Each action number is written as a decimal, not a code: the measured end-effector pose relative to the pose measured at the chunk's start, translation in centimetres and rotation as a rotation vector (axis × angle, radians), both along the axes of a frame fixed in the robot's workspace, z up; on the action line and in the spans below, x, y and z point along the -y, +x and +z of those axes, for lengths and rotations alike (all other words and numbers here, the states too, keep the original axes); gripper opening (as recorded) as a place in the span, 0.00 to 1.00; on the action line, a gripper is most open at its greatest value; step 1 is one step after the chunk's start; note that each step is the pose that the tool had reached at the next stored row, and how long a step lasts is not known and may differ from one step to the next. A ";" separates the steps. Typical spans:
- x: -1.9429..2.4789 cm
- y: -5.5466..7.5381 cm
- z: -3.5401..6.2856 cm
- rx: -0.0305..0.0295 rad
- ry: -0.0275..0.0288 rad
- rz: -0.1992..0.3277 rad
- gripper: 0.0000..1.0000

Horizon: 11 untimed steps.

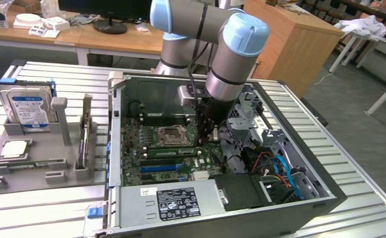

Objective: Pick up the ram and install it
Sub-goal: 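Press down the ram until it locks into place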

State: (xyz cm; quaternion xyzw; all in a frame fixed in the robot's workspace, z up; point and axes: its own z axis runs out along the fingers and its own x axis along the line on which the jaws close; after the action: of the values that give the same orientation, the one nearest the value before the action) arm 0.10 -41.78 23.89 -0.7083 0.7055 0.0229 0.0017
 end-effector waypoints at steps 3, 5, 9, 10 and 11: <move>0.00 0.0 -0.34 0.0000 0.0000 0.000 0.11; 0.00 0.0 -0.36 0.0000 0.0005 0.000 0.11; 0.00 0.0 -0.50 0.0001 0.0008 0.000 0.11; 0.00 0.0 -0.58 0.0000 0.0008 0.000 0.11; 0.00 0.0 -0.61 0.0000 0.0006 0.000 0.11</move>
State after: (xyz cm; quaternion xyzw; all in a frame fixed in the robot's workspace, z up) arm 0.09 -41.79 23.28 -0.7083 0.7055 0.0231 0.0019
